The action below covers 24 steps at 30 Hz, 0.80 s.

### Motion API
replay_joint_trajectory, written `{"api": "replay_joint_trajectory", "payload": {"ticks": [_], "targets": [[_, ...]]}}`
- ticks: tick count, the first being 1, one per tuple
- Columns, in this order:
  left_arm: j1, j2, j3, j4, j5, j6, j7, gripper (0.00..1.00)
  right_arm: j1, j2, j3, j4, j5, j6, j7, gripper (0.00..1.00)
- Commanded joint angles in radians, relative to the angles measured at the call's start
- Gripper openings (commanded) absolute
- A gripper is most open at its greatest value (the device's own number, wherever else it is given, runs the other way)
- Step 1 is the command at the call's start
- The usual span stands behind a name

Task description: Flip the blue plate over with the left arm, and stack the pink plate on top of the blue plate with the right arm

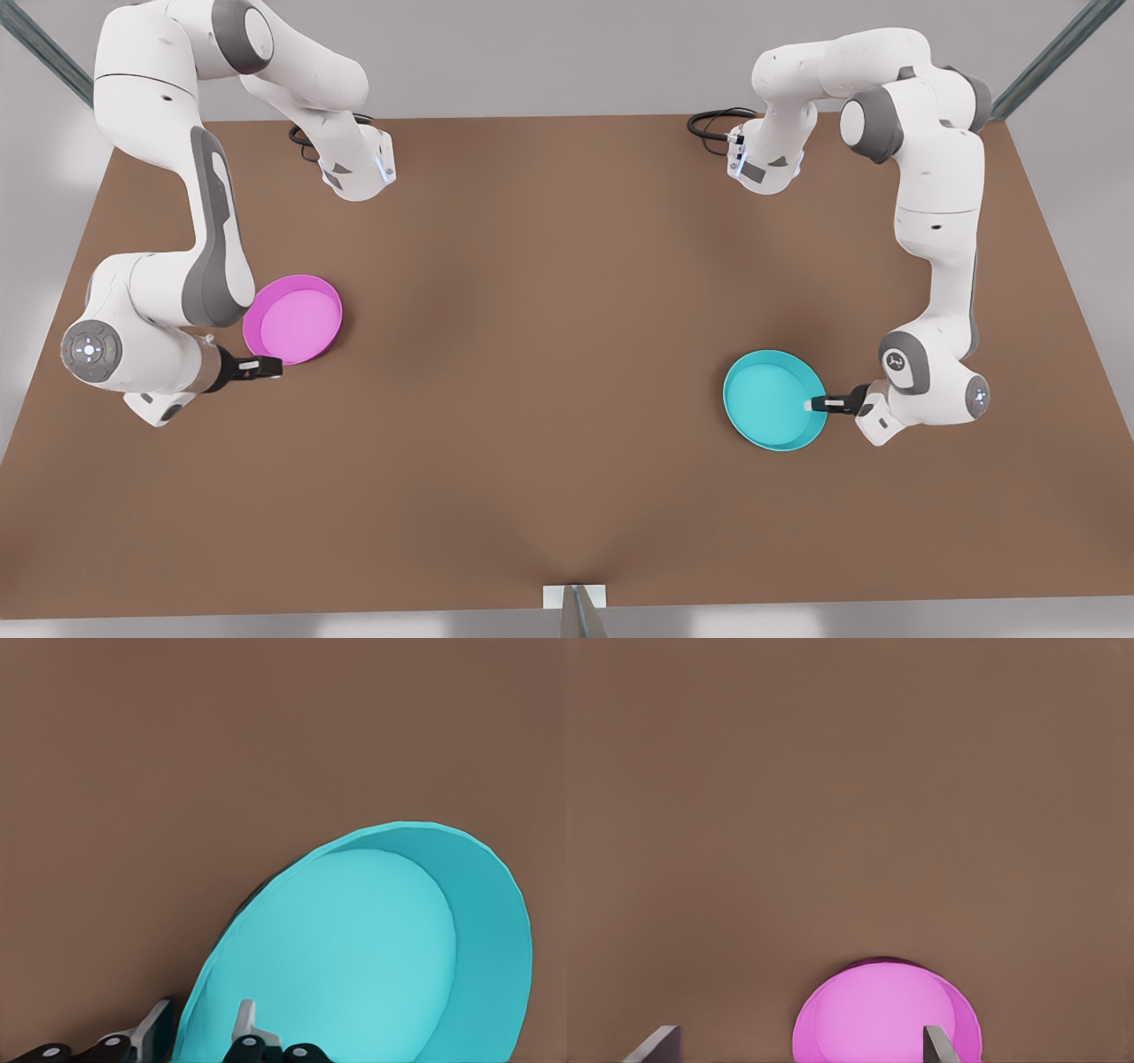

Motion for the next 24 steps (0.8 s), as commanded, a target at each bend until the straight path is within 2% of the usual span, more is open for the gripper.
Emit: {"api": "replay_joint_trajectory", "payload": {"ticks": [1,13,17,19,21,24], "targets": [[0.000,0.000,0.000,0.000,0.000,0.000,0.000,0.44,0.001,0.000,0.000,0.000,-0.001,0.000,0.000,1.00],[0.000,0.009,0.000,0.000,0.000,0.000,0.002,0.38,0.001,0.017,0.000,0.002,-0.006,0.000,-0.002,1.00],[0.000,0.009,0.000,0.000,0.000,-0.002,0.003,0.32,-0.002,0.021,0.000,0.037,-0.018,0.000,-0.012,1.00],[0.000,0.009,0.000,0.000,0.000,-0.002,0.005,0.28,-0.010,0.014,0.000,0.064,-0.018,-0.044,-0.017,1.00],[0.000,0.009,0.000,0.000,0.000,-0.002,0.005,0.27,0.005,0.014,0.003,0.161,-0.006,-0.175,-0.015,1.00],[0.000,0.009,0.000,0.000,0.000,-0.002,0.006,0.27,0.074,0.026,0.003,0.164,-0.015,-0.170,-0.015,1.00]]}}
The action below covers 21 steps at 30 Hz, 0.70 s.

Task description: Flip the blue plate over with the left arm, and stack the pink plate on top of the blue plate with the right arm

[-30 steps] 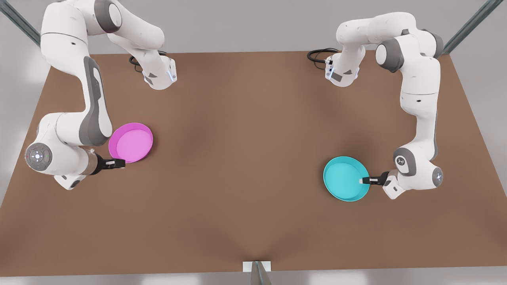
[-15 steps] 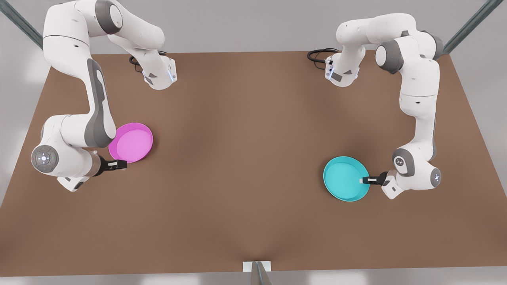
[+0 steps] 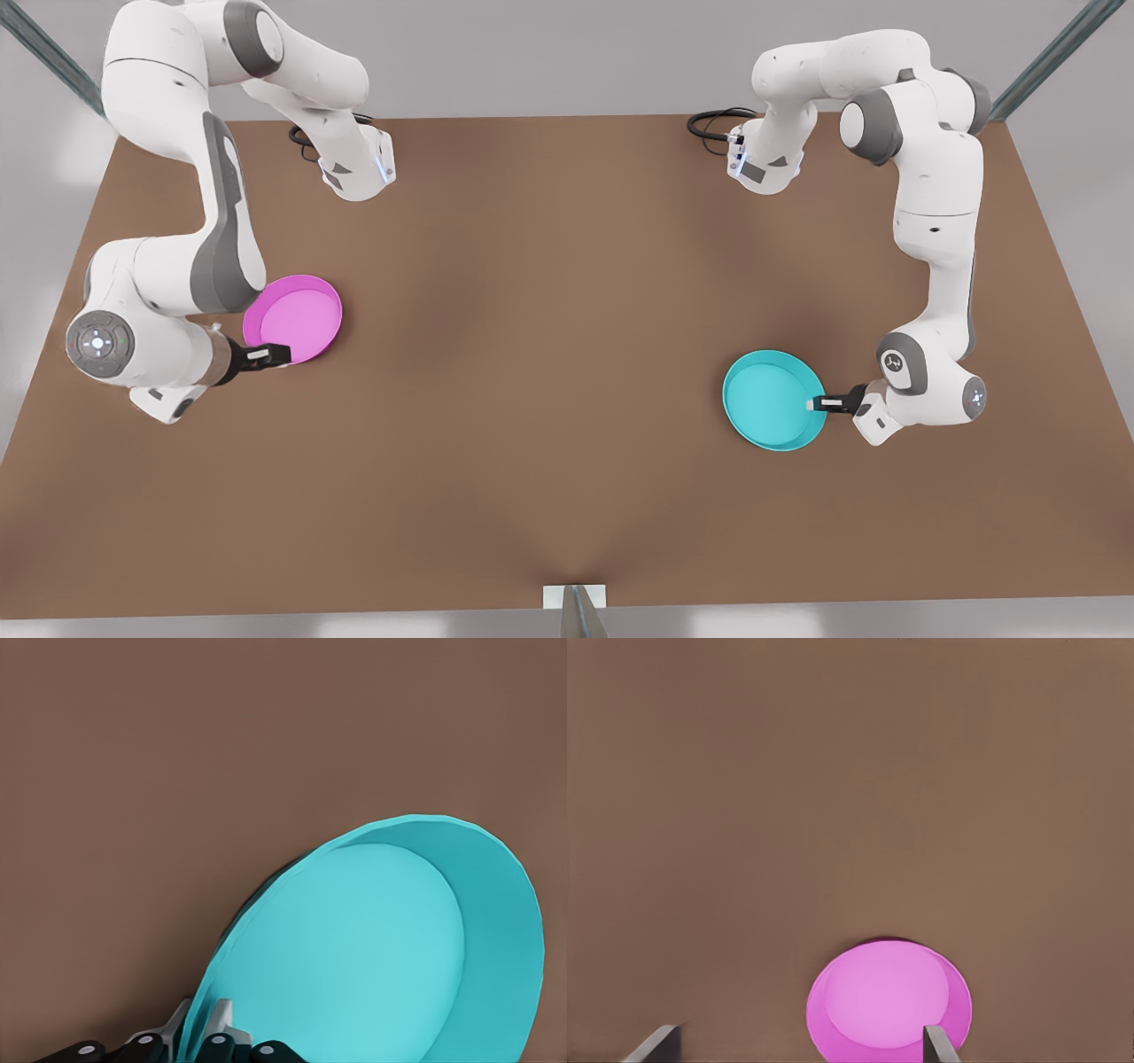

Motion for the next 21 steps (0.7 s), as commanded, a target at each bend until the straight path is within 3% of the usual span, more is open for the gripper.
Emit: {"api": "replay_joint_trajectory", "payload": {"ticks": [1,21], "targets": [[0.000,0.000,0.000,0.000,0.000,0.000,0.000,0.26,-0.003,0.001,0.000,0.000,-0.001,0.000,-0.003,1.00],[0.000,-0.023,0.003,0.009,0.000,-0.028,-0.011,0.24,-0.017,0.018,-0.006,0.002,-0.002,0.012,-0.008,1.00]]}}
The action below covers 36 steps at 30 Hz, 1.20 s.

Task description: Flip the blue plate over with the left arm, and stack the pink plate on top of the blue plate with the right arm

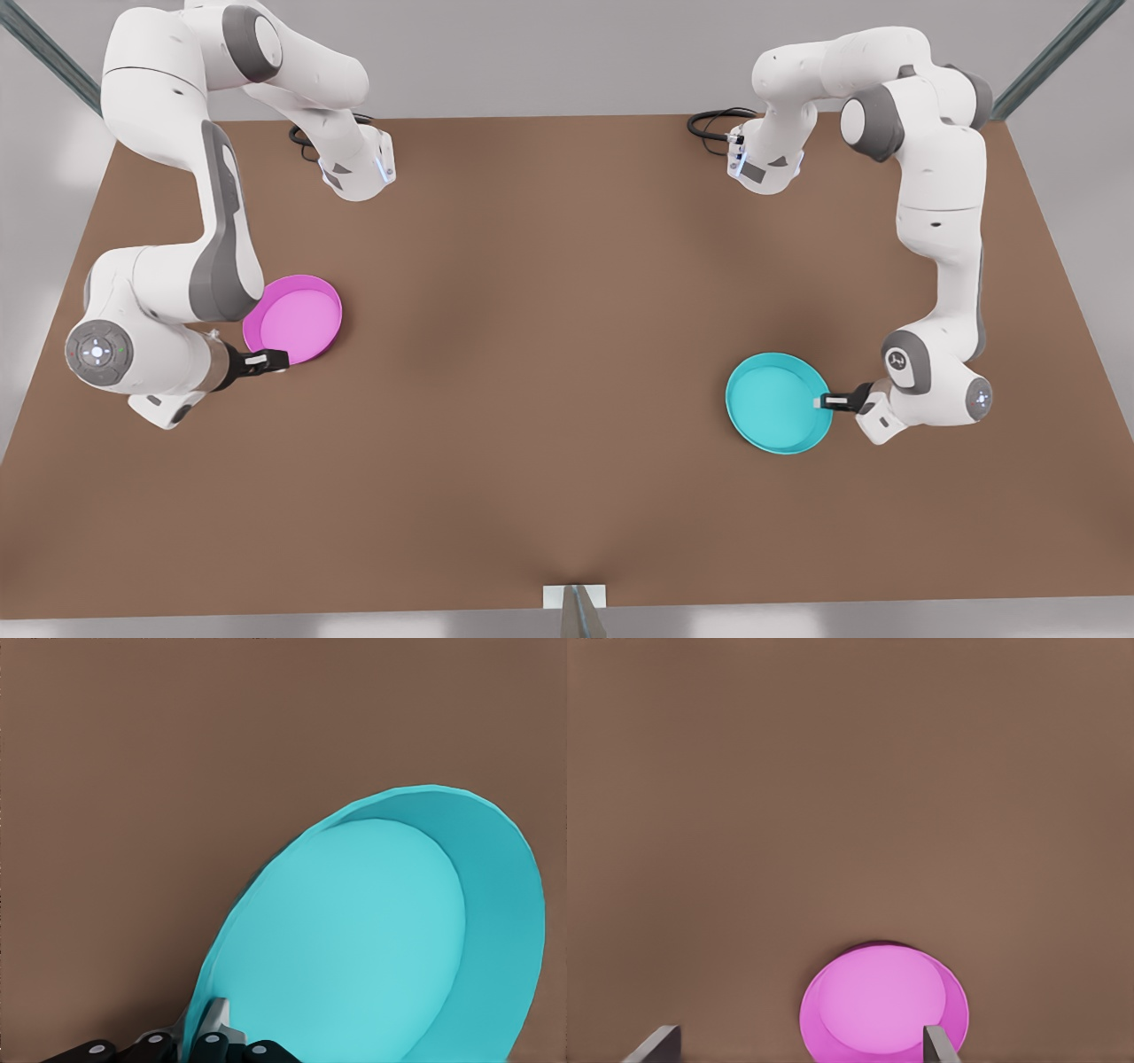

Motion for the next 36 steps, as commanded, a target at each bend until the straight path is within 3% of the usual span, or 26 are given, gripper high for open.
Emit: {"api": "replay_joint_trajectory", "payload": {"ticks": [1,14,24,36], "targets": [[0.000,-0.010,0.000,0.000,-0.066,-0.008,-0.002,0.24,0.000,0.000,0.000,-0.002,0.000,0.001,0.000,1.00],[-0.006,-0.063,-0.001,0.104,0.009,-0.153,-0.095,0.21,0.002,-0.002,0.000,0.000,0.000,0.001,-0.002,1.00],[-0.179,-0.070,0.000,0.383,0.500,-0.470,-0.433,0.21,0.002,0.000,0.000,-0.002,-0.003,0.007,0.000,1.00],[-0.571,-0.066,0.000,0.425,1.060,-0.683,-0.981,0.21,0.000,0.005,0.000,-0.002,-0.002,0.007,-0.006,1.00]]}}
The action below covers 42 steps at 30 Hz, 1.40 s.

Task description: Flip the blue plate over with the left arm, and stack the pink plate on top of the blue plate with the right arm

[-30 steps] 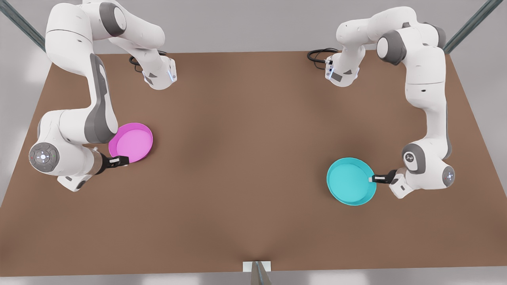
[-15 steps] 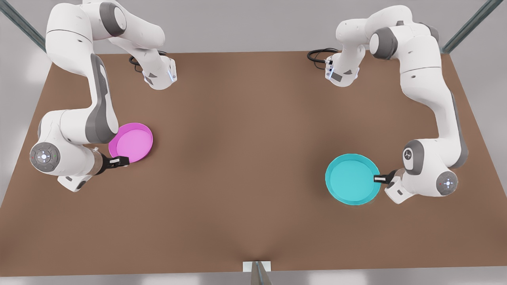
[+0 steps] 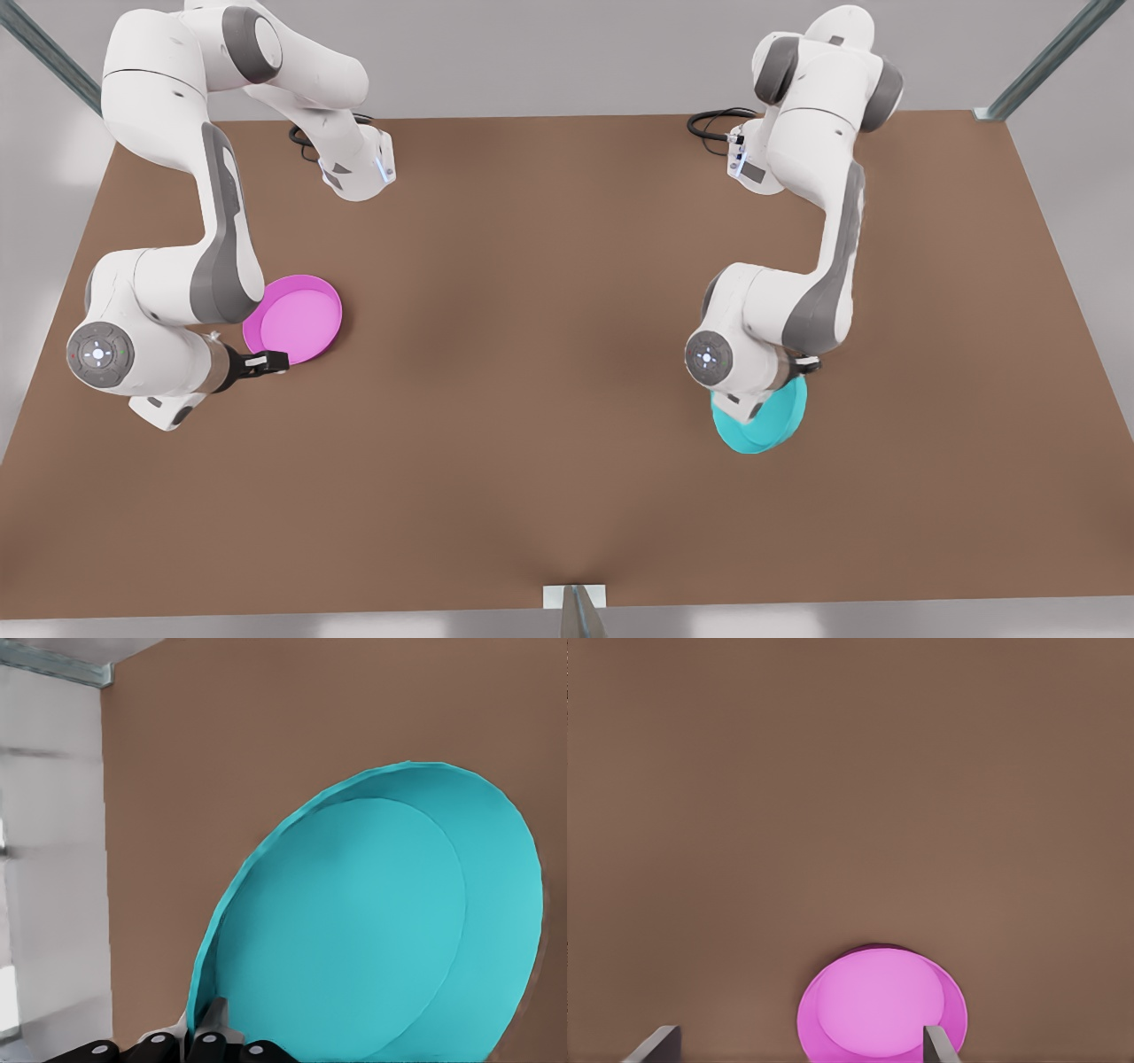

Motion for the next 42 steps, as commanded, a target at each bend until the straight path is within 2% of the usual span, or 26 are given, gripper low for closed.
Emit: {"api": "replay_joint_trajectory", "payload": {"ticks": [1,8,16,19,31,42], "targets": [[-0.011,0.000,0.001,0.000,0.137,-0.006,-0.009,0.21,0.000,0.000,0.000,0.000,0.001,0.000,0.000,1.00],[-0.249,0.054,-0.001,-0.009,0.385,-0.090,-0.302,0.21,0.000,0.000,0.000,0.000,0.001,0.000,0.000,1.00],[-0.467,0.112,-0.001,-0.011,0.401,-0.205,-0.741,0.21,-0.002,0.003,0.000,-0.002,0.003,0.000,0.000,1.00],[-0.548,0.161,-0.001,-0.011,0.483,-0.253,-0.825,0.21,-0.003,0.005,0.000,-0.002,0.005,0.000,0.000,1.00],[-0.651,0.333,-0.006,-0.011,0.712,-0.274,-1.088,0.21,-0.005,0.005,0.000,-0.003,0.011,0.000,0.000,1.00],[-0.700,0.434,-0.004,-0.048,0.804,-0.328,-1.428,0.21,-0.005,0.005,0.000,-0.003,0.012,0.002,0.002,1.00]]}}
